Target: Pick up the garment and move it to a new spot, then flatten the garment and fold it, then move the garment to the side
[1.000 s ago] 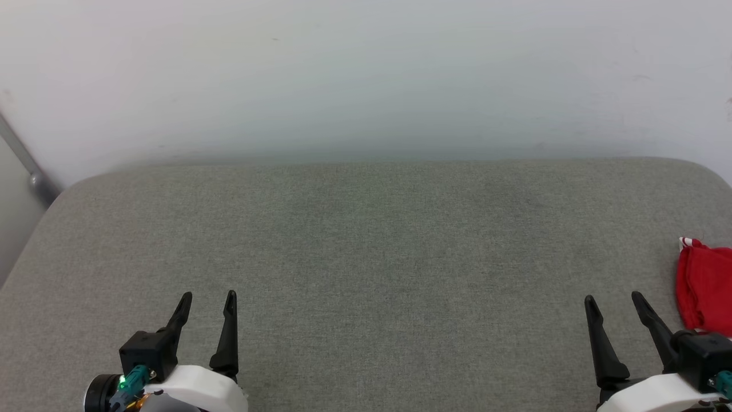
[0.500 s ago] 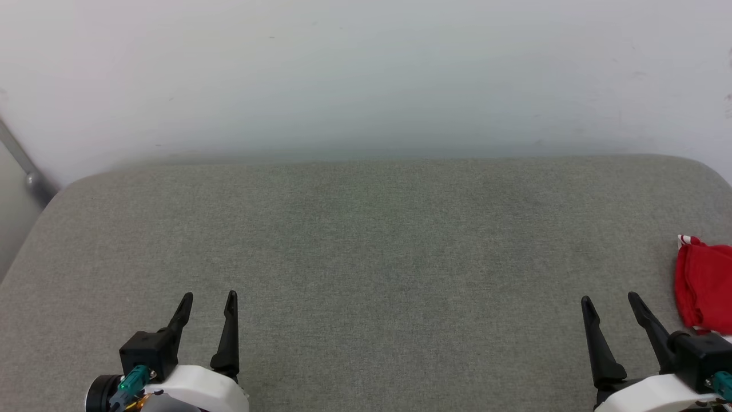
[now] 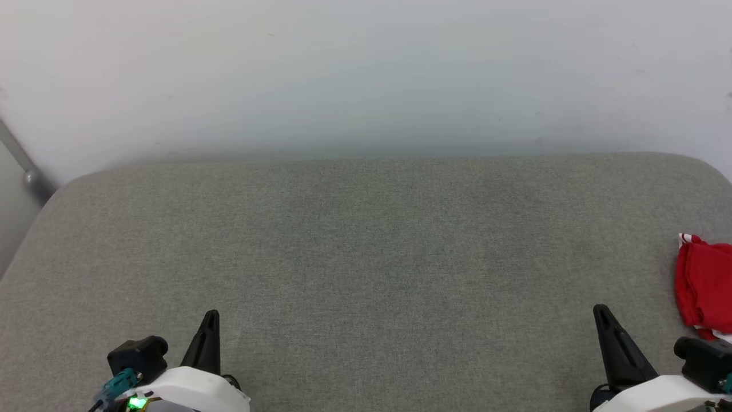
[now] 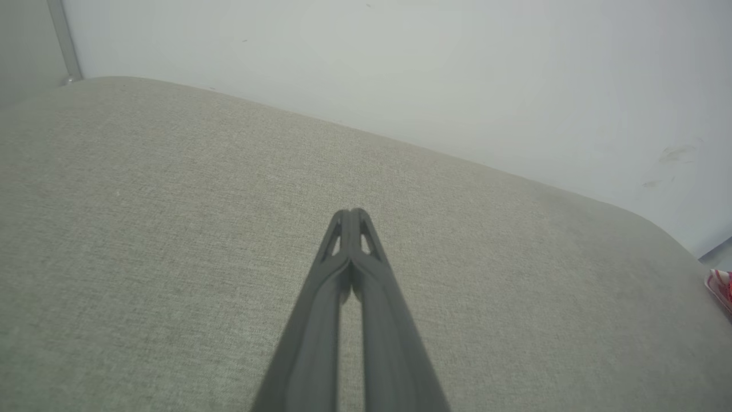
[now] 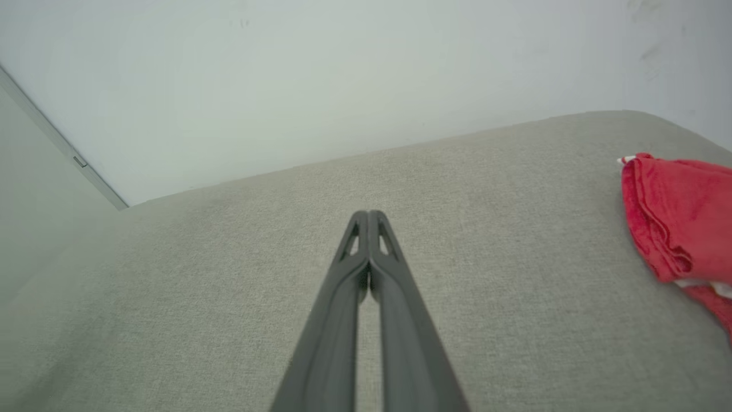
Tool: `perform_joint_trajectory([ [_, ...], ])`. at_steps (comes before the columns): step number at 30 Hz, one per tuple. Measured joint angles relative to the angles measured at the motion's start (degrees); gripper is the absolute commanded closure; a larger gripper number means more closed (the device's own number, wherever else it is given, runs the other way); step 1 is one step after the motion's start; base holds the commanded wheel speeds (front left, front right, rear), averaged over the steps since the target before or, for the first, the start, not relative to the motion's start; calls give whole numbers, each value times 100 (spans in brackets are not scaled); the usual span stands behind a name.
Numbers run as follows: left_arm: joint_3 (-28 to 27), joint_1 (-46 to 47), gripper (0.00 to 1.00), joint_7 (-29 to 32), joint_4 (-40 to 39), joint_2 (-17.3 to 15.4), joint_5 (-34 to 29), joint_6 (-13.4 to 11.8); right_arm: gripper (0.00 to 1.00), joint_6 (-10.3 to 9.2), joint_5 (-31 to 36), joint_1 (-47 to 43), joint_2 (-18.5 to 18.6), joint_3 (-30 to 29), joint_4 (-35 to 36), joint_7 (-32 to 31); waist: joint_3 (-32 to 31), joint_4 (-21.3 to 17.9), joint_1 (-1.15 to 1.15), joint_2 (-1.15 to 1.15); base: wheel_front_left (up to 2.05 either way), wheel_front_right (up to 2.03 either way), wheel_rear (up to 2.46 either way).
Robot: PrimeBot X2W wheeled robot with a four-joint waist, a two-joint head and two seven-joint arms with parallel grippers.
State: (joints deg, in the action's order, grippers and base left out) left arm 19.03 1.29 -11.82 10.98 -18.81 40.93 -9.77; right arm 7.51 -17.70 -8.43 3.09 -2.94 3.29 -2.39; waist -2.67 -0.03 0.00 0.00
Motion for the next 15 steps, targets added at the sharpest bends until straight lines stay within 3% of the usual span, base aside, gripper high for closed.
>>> perform_joint_trajectory([
  [2, -145, 13, 100, 104, 31, 82, 299, 110, 100, 0, -459, 57, 13, 4, -108, -1, 10, 0, 0, 0, 0, 0, 0],
  [15, -557, 86, 100, 388, 103, 342, 1188, 391, 100, -1, -1760, 312, 51, 5, -393, -25, 42, 1, 0, 0, 0, 0, 0],
])
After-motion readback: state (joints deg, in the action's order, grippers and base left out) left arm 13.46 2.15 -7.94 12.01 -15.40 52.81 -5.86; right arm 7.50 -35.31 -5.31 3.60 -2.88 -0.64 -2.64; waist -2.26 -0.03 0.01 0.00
